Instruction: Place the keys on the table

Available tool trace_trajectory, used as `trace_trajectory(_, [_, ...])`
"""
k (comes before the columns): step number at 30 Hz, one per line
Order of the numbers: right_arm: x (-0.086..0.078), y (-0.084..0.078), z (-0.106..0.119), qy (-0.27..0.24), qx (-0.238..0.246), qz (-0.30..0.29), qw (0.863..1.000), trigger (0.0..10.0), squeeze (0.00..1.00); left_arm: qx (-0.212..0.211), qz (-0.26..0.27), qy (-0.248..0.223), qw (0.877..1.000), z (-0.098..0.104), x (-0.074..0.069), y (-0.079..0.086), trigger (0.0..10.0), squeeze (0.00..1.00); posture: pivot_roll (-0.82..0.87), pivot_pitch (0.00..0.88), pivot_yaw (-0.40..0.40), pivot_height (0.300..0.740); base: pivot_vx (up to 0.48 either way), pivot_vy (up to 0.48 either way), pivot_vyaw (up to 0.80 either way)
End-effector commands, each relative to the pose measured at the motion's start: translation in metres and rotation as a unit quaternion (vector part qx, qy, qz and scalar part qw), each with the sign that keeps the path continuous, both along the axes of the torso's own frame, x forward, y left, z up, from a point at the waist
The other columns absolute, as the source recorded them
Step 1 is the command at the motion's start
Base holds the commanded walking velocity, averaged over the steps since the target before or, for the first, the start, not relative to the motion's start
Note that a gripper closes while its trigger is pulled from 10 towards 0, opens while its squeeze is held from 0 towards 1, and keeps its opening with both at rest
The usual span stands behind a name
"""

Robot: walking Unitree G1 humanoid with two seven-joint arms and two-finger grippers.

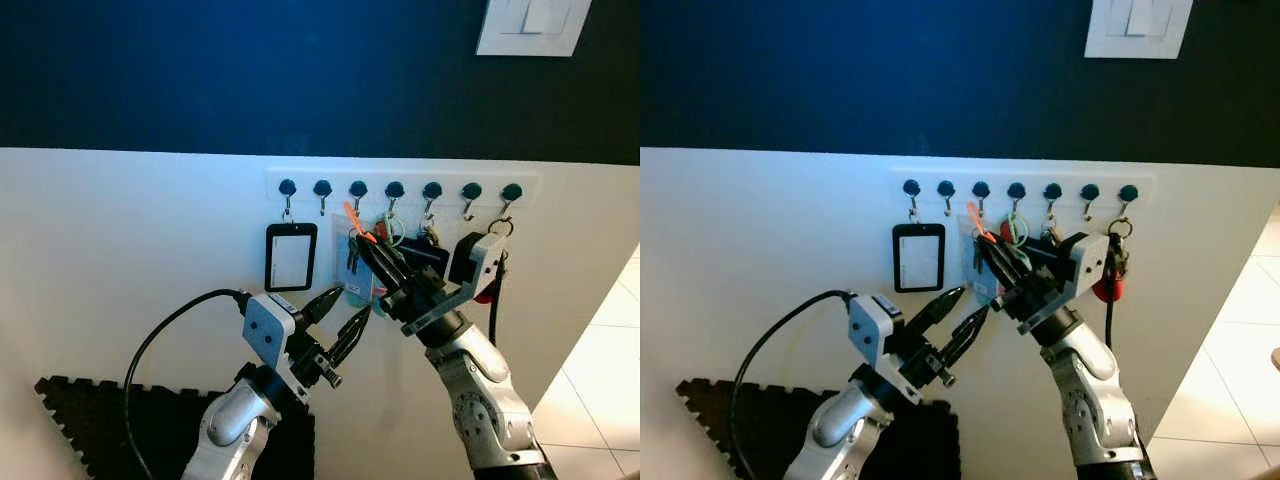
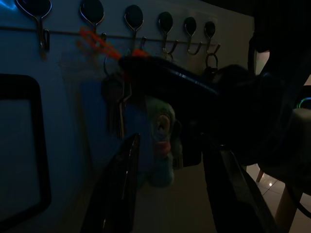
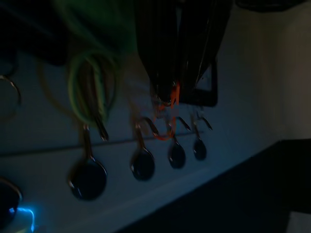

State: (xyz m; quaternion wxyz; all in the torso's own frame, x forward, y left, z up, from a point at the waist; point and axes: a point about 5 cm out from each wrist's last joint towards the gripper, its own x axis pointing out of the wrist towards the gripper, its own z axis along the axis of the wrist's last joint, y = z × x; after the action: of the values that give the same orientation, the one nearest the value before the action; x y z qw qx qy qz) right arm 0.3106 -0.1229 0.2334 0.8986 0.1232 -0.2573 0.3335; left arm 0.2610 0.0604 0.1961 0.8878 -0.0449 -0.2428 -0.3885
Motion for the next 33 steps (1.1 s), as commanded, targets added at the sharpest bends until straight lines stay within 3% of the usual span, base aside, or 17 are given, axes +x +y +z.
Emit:
trace_trajectory(1, [0.003, -0.004, -0.001, 0.001, 0.001, -0.012, 1.000, 10.0, 0.00, 0.017, -0.001, 0.001, 1.000, -0.002, -0.001, 0.001, 10.0, 0.00, 0.02, 0.058, -0.001, 0.740, 0.000, 0.000, 0.00])
trace_trajectory(15, [0.009, -0.008, -0.025, 0.054, -0.009, -0.034, 0.998, 10.0, 0.00, 0.018, -0.001, 0.001, 1.000, -0.002, 0.000, 0.001, 10.0, 0.00, 0.02, 0.056, 0.000, 0.740, 0.000, 0.000, 0.00])
trace_trajectory(16, [0.010, -0.008, -0.027, 0.057, -0.007, -0.034, 0.998, 10.0, 0.27, 0.018, -0.001, 0.001, 1.000, -0.002, 0.000, 0.001, 10.0, 0.00, 0.02, 0.056, 0.000, 0.740, 0.000, 0.000, 0.00])
trace_trajectory(18, [0.010, -0.009, -0.027, 0.060, -0.004, -0.035, 0.998, 10.0, 0.27, 0.018, -0.001, 0.001, 1.000, -0.002, 0.000, 0.001, 10.0, 0.00, 0.02, 0.055, 0.000, 0.740, 0.000, 0.000, 0.00])
trace_trajectory(19, [0.011, -0.009, -0.027, 0.060, -0.002, -0.035, 0.998, 10.0, 1.00, 0.018, -0.001, 0.000, 1.000, -0.002, 0.000, 0.001, 10.0, 0.00, 0.02, 0.054, 0.000, 0.740, 0.000, 0.000, 0.00])
trace_trajectory(24, [0.012, -0.010, -0.026, 0.055, -0.010, -0.045, 0.997, 10.0, 1.00, 0.018, -0.001, 0.000, 1.000, -0.002, 0.000, 0.001, 10.0, 0.00, 0.02, 0.054, 0.000, 0.740, 0.000, 0.000, 0.00])
trace_trajectory(25, [0.012, -0.010, -0.026, 0.054, -0.012, -0.047, 0.997, 10.0, 0.00, 0.018, -0.001, -0.001, 1.000, -0.002, 0.000, 0.001, 10.0, 0.00, 0.02, 0.053, 0.000, 0.740, 0.000, 0.000, 0.00])
trace_trajectory(33, [0.012, -0.010, -0.026, 0.050, -0.012, -0.050, 0.997, 10.0, 0.00, 0.017, -0.001, -0.001, 1.000, -0.001, 0.000, 0.001, 10.0, 0.00, 0.01, 0.054, 0.000, 0.740, 0.000, 0.000, 0.00])
